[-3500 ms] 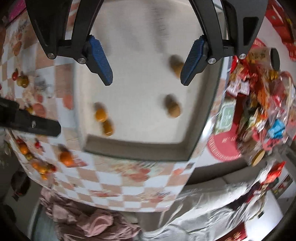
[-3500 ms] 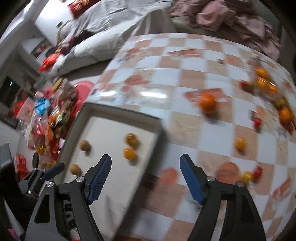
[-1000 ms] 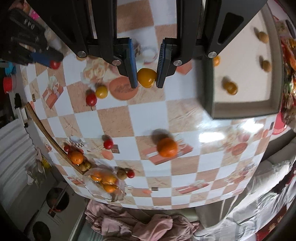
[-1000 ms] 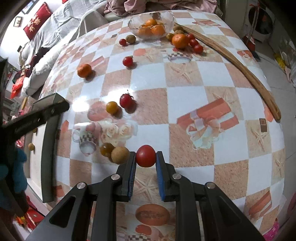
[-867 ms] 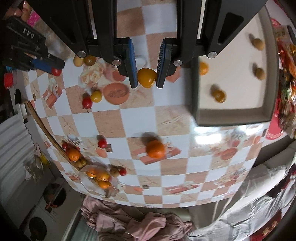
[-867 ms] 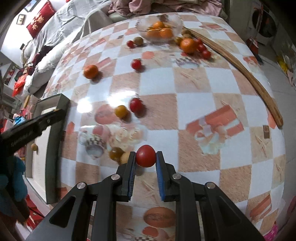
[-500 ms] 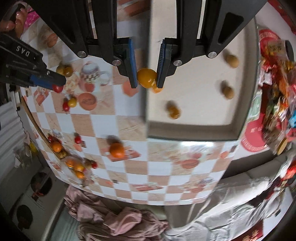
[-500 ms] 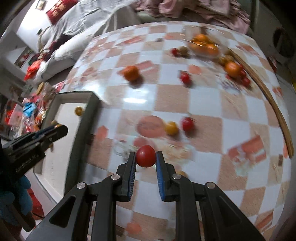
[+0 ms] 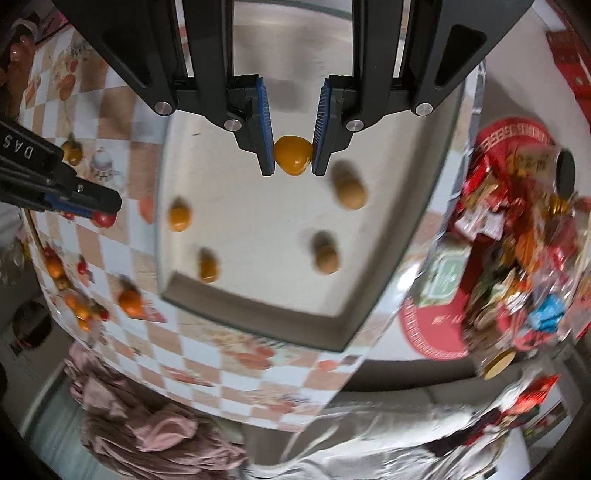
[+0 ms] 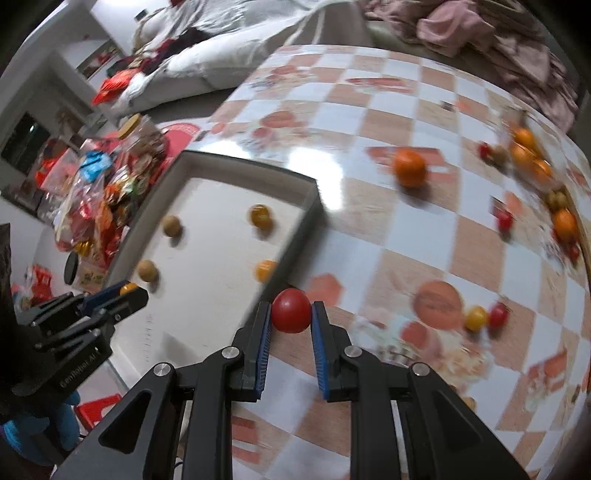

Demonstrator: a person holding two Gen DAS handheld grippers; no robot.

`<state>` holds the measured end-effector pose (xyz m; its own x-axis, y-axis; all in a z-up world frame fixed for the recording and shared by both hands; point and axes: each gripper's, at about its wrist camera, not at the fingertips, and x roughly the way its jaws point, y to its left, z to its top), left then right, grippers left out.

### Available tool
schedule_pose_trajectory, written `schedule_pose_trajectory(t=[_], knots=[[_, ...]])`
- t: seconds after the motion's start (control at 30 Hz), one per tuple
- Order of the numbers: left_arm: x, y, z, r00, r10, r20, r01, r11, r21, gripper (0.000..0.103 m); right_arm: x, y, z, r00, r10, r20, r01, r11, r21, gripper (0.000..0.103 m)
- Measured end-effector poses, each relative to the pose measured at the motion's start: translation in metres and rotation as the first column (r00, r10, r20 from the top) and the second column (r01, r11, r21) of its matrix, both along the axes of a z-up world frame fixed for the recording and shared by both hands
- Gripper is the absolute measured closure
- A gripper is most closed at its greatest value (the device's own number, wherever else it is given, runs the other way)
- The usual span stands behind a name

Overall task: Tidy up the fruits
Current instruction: 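Release the yellow tomato into the white tray with the left gripper while the right gripper releases the red tomato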

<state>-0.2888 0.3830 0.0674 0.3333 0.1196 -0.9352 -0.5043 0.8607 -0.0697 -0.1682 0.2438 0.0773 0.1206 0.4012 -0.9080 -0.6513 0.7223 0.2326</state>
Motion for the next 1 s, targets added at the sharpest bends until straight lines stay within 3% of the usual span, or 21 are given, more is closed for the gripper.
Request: schedule_pose_trajectory(t=[0.47, 1.0], knots=[[-0.035, 0.034, -0.034, 0.992, 0.114, -0.061, -0.113, 0.993, 0.021, 0.081, -0.018, 0.089, -0.032, 0.988, 0.151, -0.016, -0.151, 0.987, -0.057, 0.080], [-0.033, 0.038, -0.049, 0.991, 0.110, -0.082, -0.109, 0.994, 0.025, 0.081, -0.015, 0.112, -0.054, 0.985, 0.170, 0.019, -0.167, 0.978, -0.126, 0.080]])
